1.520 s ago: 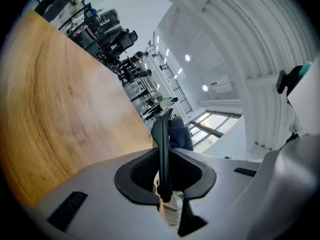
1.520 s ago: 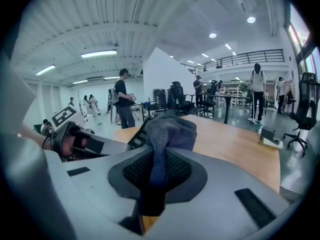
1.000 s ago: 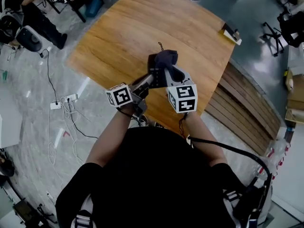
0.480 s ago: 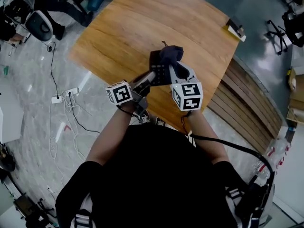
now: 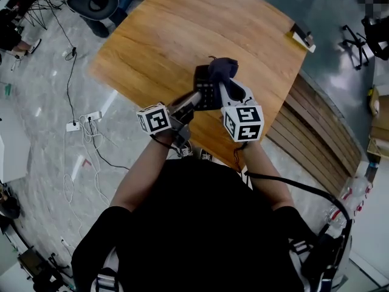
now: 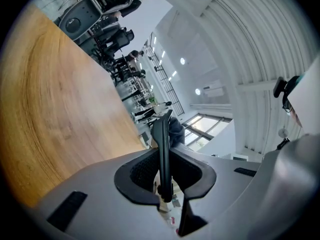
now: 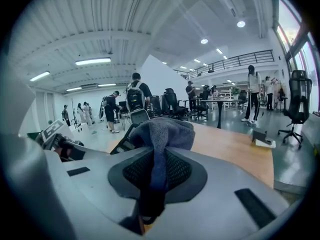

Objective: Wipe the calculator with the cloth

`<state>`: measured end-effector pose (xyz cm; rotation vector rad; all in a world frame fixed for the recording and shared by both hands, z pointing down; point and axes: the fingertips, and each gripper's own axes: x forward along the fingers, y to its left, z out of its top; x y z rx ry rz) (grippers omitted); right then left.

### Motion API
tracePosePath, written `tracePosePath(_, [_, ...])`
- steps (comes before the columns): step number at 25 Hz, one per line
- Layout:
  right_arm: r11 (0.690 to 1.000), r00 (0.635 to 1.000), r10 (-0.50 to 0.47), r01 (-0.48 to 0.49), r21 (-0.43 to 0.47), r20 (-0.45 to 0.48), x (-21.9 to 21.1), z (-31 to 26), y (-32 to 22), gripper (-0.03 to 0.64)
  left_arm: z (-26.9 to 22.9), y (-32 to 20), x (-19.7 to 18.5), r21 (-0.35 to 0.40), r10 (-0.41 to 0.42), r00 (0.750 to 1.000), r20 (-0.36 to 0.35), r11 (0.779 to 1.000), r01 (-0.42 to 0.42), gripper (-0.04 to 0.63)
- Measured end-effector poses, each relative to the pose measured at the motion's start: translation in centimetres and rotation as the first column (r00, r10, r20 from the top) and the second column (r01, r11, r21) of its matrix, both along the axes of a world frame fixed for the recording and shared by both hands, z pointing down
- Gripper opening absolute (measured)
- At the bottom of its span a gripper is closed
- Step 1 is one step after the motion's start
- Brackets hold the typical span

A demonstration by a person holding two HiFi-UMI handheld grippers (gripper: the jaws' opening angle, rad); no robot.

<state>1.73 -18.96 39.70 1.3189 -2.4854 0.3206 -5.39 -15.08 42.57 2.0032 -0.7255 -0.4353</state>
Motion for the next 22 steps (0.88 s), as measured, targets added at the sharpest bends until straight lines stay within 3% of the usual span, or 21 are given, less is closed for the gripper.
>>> tracePosePath(6, [0.98,0.982,-0.186,0.187,-0.063,0.018,-4.5,1.8,5.9,0.052,0.3,-0.8,-1.3,-0.013,-0.049,0.999,0.001,0.999,0.049,0.074])
tracePosePath(8, [0.976,0.979,-0.201,0.201,-0.088,0.015,-4.4,3.0,7.1,0.052,-0.2,-1.3,-2.4,-0.003,-0.075,0.997,-0.002,0.997,0.075,0.074])
tracePosePath(12, [0.989,0.997,-0.081,0.08,-0.128,-0.004,-0.4,5.6,6.6,0.052,-1.3,-2.2,-4.2,0.013,-0.116,0.993,-0.02,0.993,0.116,0.074])
tracePosePath(15, [0.991,0.999,0.023,-0.027,-0.133,-0.028,3.0,7.3,5.3,0.052,-1.9,-2.1,-4.7,-0.022,-0.133,0.988,-0.081,0.991,0.132,0.074])
tracePosePath(18, [0.997,1.0,-0.007,0.006,-0.08,-0.013,3.1,7.9,4.8,0.052,-3.2,-1.6,-4.0,-0.026,-0.099,0.981,-0.169,0.995,0.096,0.074])
tracePosePath(22, [0.975,0.977,-0.201,0.192,0.116,0.075,-0.8,5.3,6.1,0.052,-3.8,-0.4,-2.1,-0.045,-0.04,0.97,-0.24,0.999,0.03,0.074])
